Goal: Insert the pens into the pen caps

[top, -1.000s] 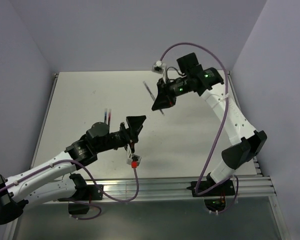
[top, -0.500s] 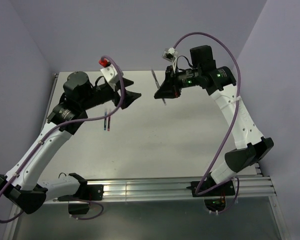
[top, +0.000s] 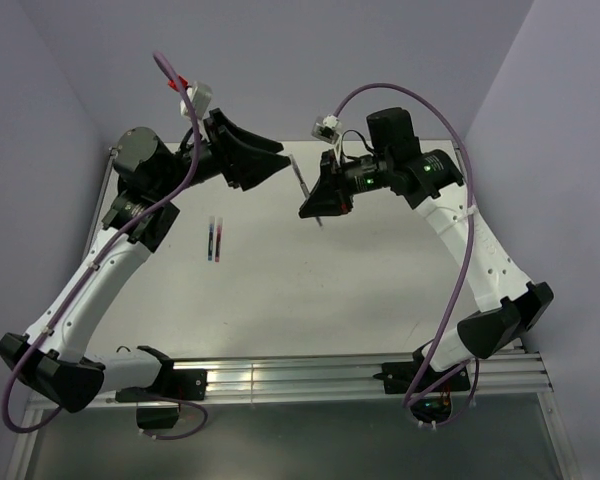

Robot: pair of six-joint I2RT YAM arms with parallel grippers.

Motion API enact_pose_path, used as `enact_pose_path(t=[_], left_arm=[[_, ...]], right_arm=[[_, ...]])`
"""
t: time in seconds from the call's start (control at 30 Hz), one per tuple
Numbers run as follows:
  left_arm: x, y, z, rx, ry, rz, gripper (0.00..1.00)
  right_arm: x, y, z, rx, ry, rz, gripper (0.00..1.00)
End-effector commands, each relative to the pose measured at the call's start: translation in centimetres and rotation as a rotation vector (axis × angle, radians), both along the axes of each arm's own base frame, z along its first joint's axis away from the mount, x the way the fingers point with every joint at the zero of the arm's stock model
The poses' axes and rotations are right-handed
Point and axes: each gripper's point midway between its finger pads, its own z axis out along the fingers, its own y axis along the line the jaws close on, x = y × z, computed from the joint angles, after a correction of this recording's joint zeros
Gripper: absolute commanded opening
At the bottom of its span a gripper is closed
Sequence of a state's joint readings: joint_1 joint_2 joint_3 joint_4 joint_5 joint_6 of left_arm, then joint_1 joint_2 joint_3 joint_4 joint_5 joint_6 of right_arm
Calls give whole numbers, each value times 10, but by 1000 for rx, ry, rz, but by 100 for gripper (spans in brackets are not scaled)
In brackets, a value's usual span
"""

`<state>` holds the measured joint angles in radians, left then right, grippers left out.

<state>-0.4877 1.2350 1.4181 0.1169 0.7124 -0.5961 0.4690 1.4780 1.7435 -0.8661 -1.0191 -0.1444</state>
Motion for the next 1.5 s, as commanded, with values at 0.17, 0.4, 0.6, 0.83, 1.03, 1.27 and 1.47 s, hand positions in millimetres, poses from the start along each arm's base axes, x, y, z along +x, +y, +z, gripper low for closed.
enact_pose_path(t=[0.17,0.4,0.6,0.83,1.03,1.27,1.47], left_arm=[[-1,-11,20,-84,-3,-68,58],[4,-26,8,-42,13,-62,51],[-3,-26,7,-44,-13,-87,35],[-7,-31,-16,-16,34,-114,1],[-10,-41,-46,13,138,-180,0],[-25,-51,-70,-7,254,-253,0],[-48,-61,-93,10,317,-307,0]], right_arm=[[-19,-1,24,64,-66,33,0],[-17,1,17,53,-48,33,0],[-16,3,16,49,-52,30,0],[-16,2,31,68,-83,22,0],[-10,3,46,80,-124,-1,0],[-3,5,67,105,-172,-16,0],[2,6,73,109,-197,-33,0]])
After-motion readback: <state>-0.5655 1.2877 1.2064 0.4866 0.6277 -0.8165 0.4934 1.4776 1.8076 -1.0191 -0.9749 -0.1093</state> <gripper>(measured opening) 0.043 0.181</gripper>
